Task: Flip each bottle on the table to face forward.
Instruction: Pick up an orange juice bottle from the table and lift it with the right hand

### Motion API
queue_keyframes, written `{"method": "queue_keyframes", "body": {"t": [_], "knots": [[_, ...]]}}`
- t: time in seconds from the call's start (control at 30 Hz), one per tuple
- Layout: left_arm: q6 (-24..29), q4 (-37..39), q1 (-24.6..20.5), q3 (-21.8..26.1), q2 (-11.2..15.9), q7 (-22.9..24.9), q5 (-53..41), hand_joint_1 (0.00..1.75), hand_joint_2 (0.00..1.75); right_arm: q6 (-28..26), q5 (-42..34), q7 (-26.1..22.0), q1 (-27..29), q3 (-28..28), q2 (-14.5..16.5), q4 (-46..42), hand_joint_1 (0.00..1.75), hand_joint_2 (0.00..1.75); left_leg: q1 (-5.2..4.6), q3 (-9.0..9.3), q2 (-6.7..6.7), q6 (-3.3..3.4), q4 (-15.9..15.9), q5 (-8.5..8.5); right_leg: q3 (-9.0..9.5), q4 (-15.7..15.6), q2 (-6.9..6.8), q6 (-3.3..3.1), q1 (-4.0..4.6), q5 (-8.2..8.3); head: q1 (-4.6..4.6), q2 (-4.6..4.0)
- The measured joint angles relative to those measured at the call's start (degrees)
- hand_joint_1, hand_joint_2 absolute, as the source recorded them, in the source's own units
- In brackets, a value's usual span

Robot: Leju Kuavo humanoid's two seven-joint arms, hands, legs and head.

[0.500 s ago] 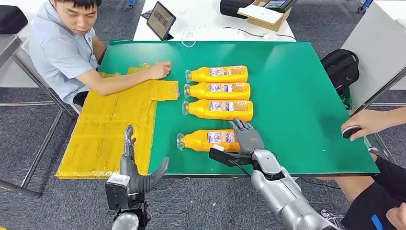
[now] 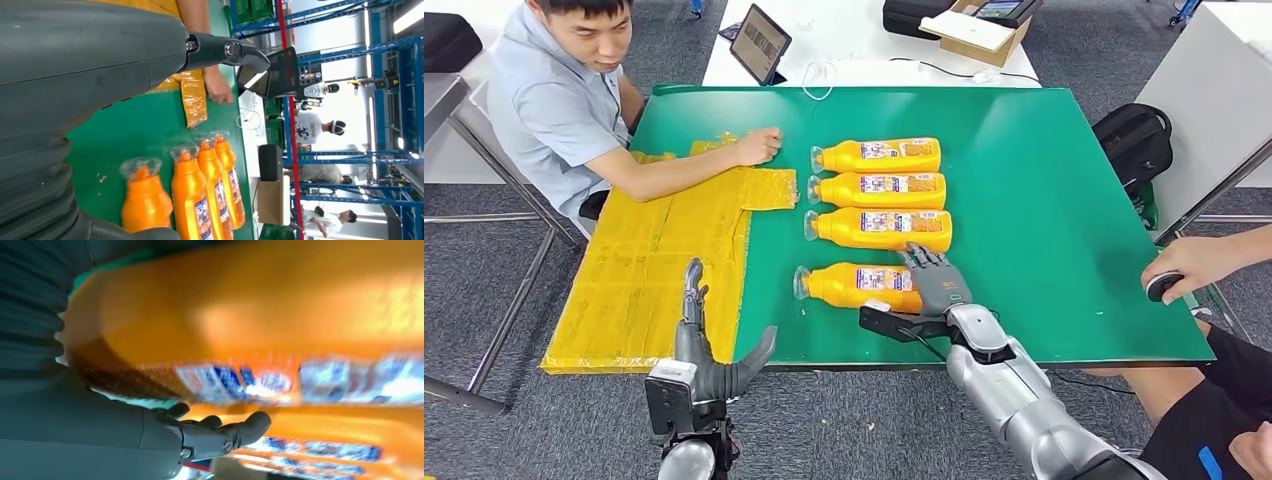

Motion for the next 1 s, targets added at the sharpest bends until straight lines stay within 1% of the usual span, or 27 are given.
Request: {"method": "queue_keyframes", "body": {"t": [0.17,0.37,0.53,0.67,0.87,0.93,1.0], "knots": [[-0.05,0.58,-0.54,-0.22,0.0,-0.02,0.5,0.0,1.75,2.35,-4.2,-3.39,-1.43,0.2,0.17,2.19,1.75,1.75,0.0,0.13,0.01,0.0,0.0,0.0,0.11,0.0,0.01,0.0,0.0,0.0,0.01,0.0],[1.04,1.27,-0.46,-1.1,0.2,-1.04,1.91,0.0,1.75,4.06,-8.46,-5.05,-2.05,0.67,-0.09,2.67,1.75,1.75,0.0,0.21,0.01,0.0,0.0,-0.02,0.18,-0.01,0.01,0.0,0.0,-0.01,0.01,0.0],[1.25,1.35,-0.45,-1.47,0.46,-1.07,2.21,0.0,1.75,4.32,-10.98,-5.74,-1.97,1.34,-0.19,2.67,1.72,1.75,0.01,0.34,0.02,-0.01,-0.01,-0.04,0.27,-0.02,0.05,-0.01,0.01,-0.02,0.01,0.0],[1.61,1.35,-0.33,-1.52,0.59,-1.06,2.91,0.0,1.75,4.32,-14.79,-7.85,-1.49,1.34,-0.04,2.59,1.71,1.75,0.02,0.58,0.1,-0.04,-0.02,-0.12,0.47,-0.02,0.09,-0.02,0.02,-0.02,0.01,0.0],[1.81,1.35,-0.24,-1.52,0.68,-1.05,3.11,0.0,1.75,4.32,-15.77,-8.36,-0.83,1.27,0.31,2.23,1.71,1.75,0.02,0.83,0.17,-0.03,-0.03,-0.15,0.68,-0.03,0.13,-0.03,0.02,-0.03,0.01,0.0],[1.81,1.35,-0.23,-1.52,0.68,-1.05,3.11,0.0,1.75,4.32,-15.87,-8.38,-0.7,1.26,0.34,2.12,1.68,1.75,0.02,0.87,0.16,-0.03,-0.03,-0.15,0.73,-0.03,0.13,-0.03,0.01,-0.03,0.01,0.0],[1.8,1.34,-0.22,-1.51,0.68,-1.07,3.29,0.0,1.75,4.29,-16.47,-8.78,-0.64,1.23,0.43,2.02,1.68,1.75,0.02,0.89,0.16,-0.03,-0.03,-0.14,0.76,-0.03,0.13,-0.03,0.01,-0.03,0.01,0.0]]}}
